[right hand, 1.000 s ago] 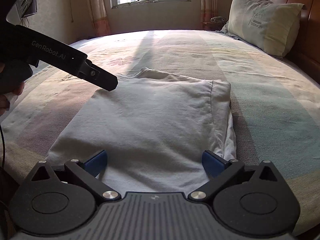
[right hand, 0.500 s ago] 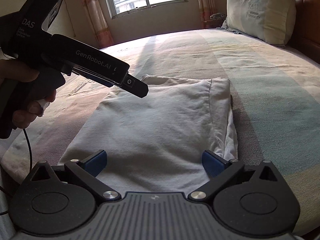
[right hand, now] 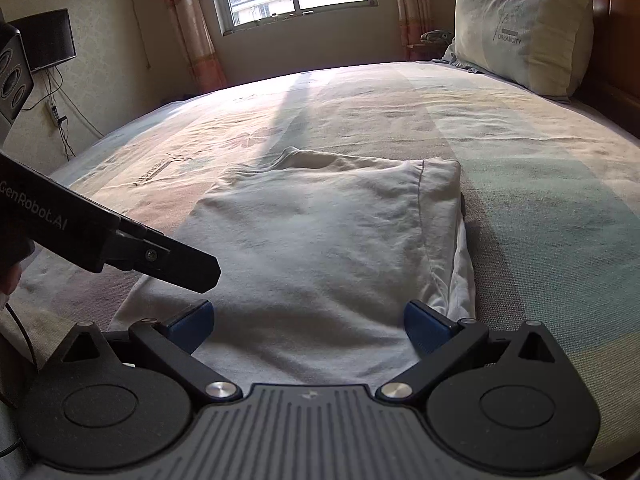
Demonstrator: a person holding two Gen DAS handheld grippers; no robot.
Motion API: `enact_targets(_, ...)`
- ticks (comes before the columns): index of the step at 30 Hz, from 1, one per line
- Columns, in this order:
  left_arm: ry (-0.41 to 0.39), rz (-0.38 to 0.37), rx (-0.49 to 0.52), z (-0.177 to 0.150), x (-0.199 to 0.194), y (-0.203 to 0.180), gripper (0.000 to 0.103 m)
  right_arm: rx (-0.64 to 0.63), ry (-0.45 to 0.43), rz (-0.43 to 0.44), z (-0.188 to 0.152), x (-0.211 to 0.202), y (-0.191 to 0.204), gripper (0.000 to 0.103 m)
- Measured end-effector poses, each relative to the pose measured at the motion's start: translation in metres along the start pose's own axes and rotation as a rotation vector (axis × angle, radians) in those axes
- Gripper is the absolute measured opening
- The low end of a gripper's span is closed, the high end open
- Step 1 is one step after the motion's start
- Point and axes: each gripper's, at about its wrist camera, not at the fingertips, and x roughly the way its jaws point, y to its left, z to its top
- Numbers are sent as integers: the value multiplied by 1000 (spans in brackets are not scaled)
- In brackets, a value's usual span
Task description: Fold clothes
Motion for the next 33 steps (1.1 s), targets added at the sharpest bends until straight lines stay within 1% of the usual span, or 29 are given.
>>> enact_targets(2,5,-30,-25,-4,0,1,90,-5,1,-4,0,0,1,103)
enact_targets(5,39,-72,-126,-13,8,12,90,-20,4,-15,0,1,3,103)
enact_targets(7,21,-78,-146,-14,1,15,90,-31,6,-25,0,0,5,103)
enact_targets(10,-34,-74,-135,-10,-20,19,90,-36,12,-35,3,-6,8,103)
enact_targets(13,-58,-35,-129,-6,-31,24,91,-41,-4,-29,8,-10,12,103)
enact_targets(16,-55,9,-122,-6,-34,26,90,-30,-14,-62,13,-3,10,103)
enact_targets(18,-50,21,-120,-8,-36,30,90,0,17,-76,12,4,0,103)
enact_targets(20,-57,35,-116,-10,-40,33,91,8,4,-59,16,0,-4,103)
enact_targets(25,-92,107,-117,-6,-51,41,91,22,14,-47,41,30,-22,103)
enact_targets(33,-111,124,-117,-3,-59,49,91,42,28,-28,80,76,-49,103)
